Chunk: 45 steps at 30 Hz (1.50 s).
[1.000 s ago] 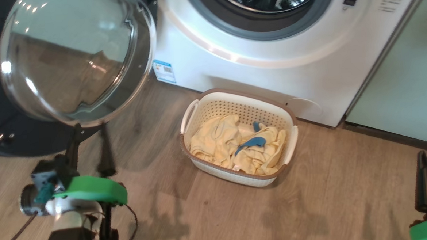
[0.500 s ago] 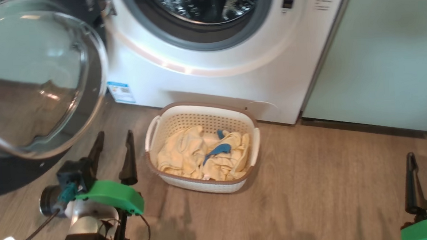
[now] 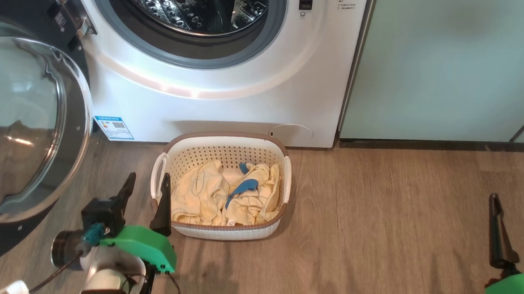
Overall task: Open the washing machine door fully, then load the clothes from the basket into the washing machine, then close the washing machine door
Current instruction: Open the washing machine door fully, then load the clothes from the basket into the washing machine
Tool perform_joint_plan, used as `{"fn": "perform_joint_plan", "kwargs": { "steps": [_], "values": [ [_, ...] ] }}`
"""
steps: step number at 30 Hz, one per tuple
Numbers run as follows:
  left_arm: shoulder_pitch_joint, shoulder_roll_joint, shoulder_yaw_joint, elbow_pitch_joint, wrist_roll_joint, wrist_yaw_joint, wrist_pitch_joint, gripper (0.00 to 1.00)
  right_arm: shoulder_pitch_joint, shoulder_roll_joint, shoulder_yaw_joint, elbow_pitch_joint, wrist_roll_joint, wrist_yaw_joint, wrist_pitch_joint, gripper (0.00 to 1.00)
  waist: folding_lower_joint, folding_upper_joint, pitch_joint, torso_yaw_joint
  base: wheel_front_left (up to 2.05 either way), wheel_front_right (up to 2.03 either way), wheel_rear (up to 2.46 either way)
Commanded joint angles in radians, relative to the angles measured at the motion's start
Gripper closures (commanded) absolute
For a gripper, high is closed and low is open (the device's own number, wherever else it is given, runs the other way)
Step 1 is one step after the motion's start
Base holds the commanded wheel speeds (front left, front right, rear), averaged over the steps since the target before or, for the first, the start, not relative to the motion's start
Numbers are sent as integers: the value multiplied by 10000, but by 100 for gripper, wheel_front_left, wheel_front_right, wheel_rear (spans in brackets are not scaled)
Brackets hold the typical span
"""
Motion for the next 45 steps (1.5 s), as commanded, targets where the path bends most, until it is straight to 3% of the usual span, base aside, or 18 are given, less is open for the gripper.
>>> {"fn": "perform_joint_plan", "kwargs": {
  "steps": [1,26,45],
  "values": [
    [-340,251,405,-297,53,80,-11,0,-268,-180,205,-354,-94,-29,-65,0,0,0,10,-1,0,0,0],
    [-531,303,122,-73,-94,96,-245,0,-378,-179,211,-197,144,-29,-301,0,0,0,102,-23,6,-4,-2],
    [-603,243,-46,-184,-134,249,-567,0,-374,-179,250,-208,207,-29,-290,0,0,0,118,-59,140,-128,-12]
  ]
}}
